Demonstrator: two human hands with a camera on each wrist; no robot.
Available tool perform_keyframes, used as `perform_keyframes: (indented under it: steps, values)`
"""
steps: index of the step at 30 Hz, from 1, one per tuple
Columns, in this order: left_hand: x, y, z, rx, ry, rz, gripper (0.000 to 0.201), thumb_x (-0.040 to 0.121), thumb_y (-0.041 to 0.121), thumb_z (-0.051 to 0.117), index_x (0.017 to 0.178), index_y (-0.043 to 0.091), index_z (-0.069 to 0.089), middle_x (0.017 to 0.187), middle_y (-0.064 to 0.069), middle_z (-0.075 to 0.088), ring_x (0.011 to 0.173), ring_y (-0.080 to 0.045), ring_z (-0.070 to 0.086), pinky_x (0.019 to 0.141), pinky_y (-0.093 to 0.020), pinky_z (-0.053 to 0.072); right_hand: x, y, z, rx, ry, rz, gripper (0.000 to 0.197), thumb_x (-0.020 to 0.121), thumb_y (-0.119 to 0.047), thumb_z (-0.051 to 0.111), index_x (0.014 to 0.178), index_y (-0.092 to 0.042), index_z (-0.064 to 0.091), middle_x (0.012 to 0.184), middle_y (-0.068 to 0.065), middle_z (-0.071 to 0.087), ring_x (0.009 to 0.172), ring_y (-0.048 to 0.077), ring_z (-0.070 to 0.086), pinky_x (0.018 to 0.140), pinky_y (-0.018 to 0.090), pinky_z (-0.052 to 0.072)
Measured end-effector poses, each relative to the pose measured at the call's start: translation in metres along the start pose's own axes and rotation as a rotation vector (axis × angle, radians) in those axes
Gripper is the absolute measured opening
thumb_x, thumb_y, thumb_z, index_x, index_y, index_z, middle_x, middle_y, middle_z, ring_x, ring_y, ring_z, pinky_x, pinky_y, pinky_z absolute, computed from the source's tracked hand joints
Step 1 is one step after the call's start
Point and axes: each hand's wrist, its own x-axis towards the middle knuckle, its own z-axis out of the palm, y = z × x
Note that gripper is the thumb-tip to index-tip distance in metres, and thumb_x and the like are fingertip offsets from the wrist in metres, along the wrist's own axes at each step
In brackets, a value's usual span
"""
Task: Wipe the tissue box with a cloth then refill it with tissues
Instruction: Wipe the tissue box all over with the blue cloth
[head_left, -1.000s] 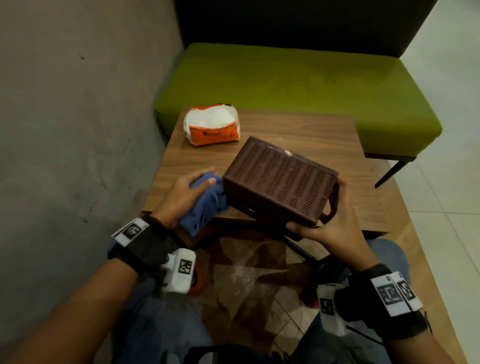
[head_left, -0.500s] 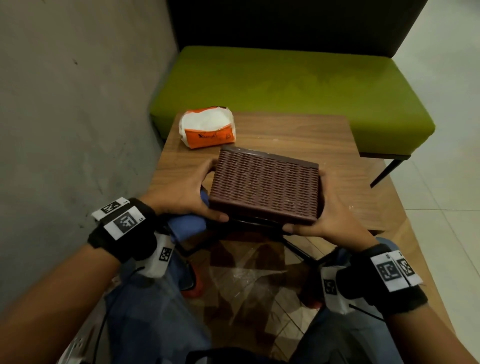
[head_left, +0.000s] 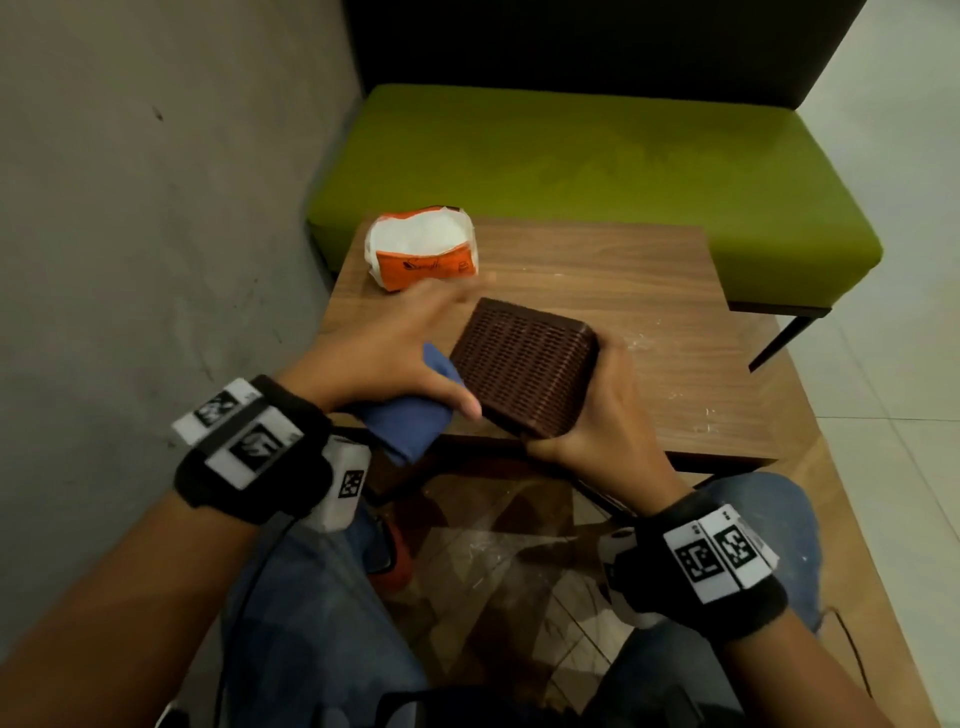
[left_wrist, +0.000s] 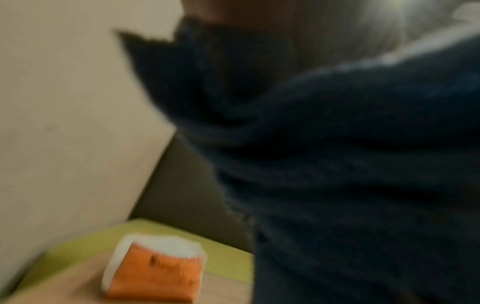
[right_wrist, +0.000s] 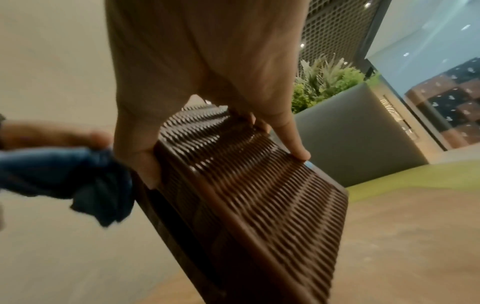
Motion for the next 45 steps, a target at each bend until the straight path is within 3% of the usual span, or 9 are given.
perform_keyframes:
  steps: [6, 13, 16, 19, 25, 29, 35, 40, 45]
  values:
    - [0.006, 0.006, 0.007, -1.013, 0.529, -0.130, 0.061, 0.062, 0.055, 0.078, 0.111, 0.024, 0.059, 0.116, -0.005, 0.062, 0.104, -0.014, 0.063, 0.084, -0.024, 0.050, 0.001, 0.005, 0.002, 0.078, 0.020, 0.006, 0.107, 0.047, -0.029, 0.089, 0.133, -0.016, 0.026, 0.125, 0.004, 0.041, 0.117, 0.019, 0.046, 0.097, 0.038, 0.047]
    - [-0.001, 0.057, 0.075, 0.054, 0.458, 0.227, 0.049, 0.083, 0.045, 0.064, 0.125, 0.022, 0.054, 0.146, -0.001, 0.041, 0.141, -0.021, 0.024, 0.117, -0.051, 0.010, 0.001, 0.003, 0.017, 0.265, 0.102, 0.018, 0.103, 0.056, -0.034, 0.090, 0.135, -0.030, 0.026, 0.136, 0.004, 0.043, 0.122, 0.016, 0.052, 0.097, 0.036, 0.049]
    - [0.010, 0.047, 0.067, -0.129, 0.422, 0.120, 0.053, 0.082, 0.042, 0.067, 0.128, 0.018, 0.054, 0.146, -0.006, 0.043, 0.139, -0.016, 0.032, 0.118, -0.040, 0.019, -0.002, 0.003, 0.016, 0.217, 0.111, -0.046, 0.099, 0.055, -0.039, 0.085, 0.133, -0.033, 0.025, 0.133, 0.004, 0.041, 0.121, 0.018, 0.049, 0.098, 0.041, 0.048]
    - [0.028, 0.046, 0.058, -0.183, 0.657, -0.014, 0.032, 0.087, 0.034, 0.065, 0.106, 0.009, 0.063, 0.097, -0.006, 0.066, 0.091, -0.016, 0.061, 0.082, -0.037, 0.048, -0.003, -0.002, 0.019, 0.189, 0.090, -0.073, 0.093, 0.057, -0.047, 0.080, 0.128, -0.042, 0.021, 0.126, 0.001, 0.041, 0.116, 0.019, 0.048, 0.097, 0.039, 0.047]
    - [0.015, 0.067, 0.076, -0.029, 0.442, 0.251, 0.042, 0.086, 0.034, 0.066, 0.116, 0.004, 0.061, 0.116, -0.009, 0.064, 0.108, -0.017, 0.060, 0.096, -0.028, 0.045, -0.003, 0.004, 0.021, 0.122, 0.048, -0.008, 0.085, 0.063, -0.052, 0.068, 0.133, -0.012, 0.040, 0.128, 0.012, 0.051, 0.117, 0.014, 0.051, 0.098, 0.030, 0.047]
    - [0.037, 0.025, 0.054, -0.117, 0.683, -0.099, 0.034, 0.089, 0.038, 0.060, 0.098, 0.005, 0.059, 0.085, -0.009, 0.062, 0.079, -0.019, 0.059, 0.070, -0.036, 0.048, -0.007, 0.002, 0.016, 0.133, 0.118, -0.055, 0.097, 0.055, -0.047, 0.081, 0.133, -0.022, 0.029, 0.125, 0.004, 0.043, 0.116, 0.020, 0.049, 0.096, 0.037, 0.046]
    - [0.001, 0.049, 0.083, -0.072, 0.419, 0.259, 0.038, 0.087, 0.024, 0.066, 0.119, 0.004, 0.059, 0.128, -0.010, 0.059, 0.121, -0.017, 0.054, 0.103, -0.030, 0.042, -0.009, 0.010, 0.018, 0.229, 0.086, 0.036, 0.104, 0.053, -0.031, 0.091, 0.137, -0.022, 0.030, 0.133, 0.004, 0.045, 0.119, 0.008, 0.049, 0.101, 0.025, 0.044]
    - [0.024, 0.020, 0.060, -0.208, 0.579, -0.059, 0.034, 0.090, 0.029, 0.062, 0.118, 0.008, 0.059, 0.113, -0.008, 0.064, 0.104, -0.017, 0.060, 0.089, -0.041, 0.048, -0.011, 0.009, 0.018, 0.191, 0.098, -0.011, 0.096, 0.054, -0.044, 0.086, 0.130, -0.029, 0.029, 0.125, 0.002, 0.045, 0.114, 0.013, 0.050, 0.092, 0.020, 0.045]
    - [-0.009, 0.037, 0.081, -0.150, 0.278, 0.384, 0.040, 0.085, 0.015, 0.068, 0.123, 0.007, 0.057, 0.136, -0.007, 0.051, 0.129, -0.014, 0.047, 0.110, -0.030, 0.035, -0.005, 0.022, 0.010, 0.111, 0.037, 0.085, 0.100, 0.057, -0.046, 0.088, 0.137, -0.012, 0.038, 0.134, 0.003, 0.047, 0.120, 0.013, 0.048, 0.099, 0.027, 0.042]
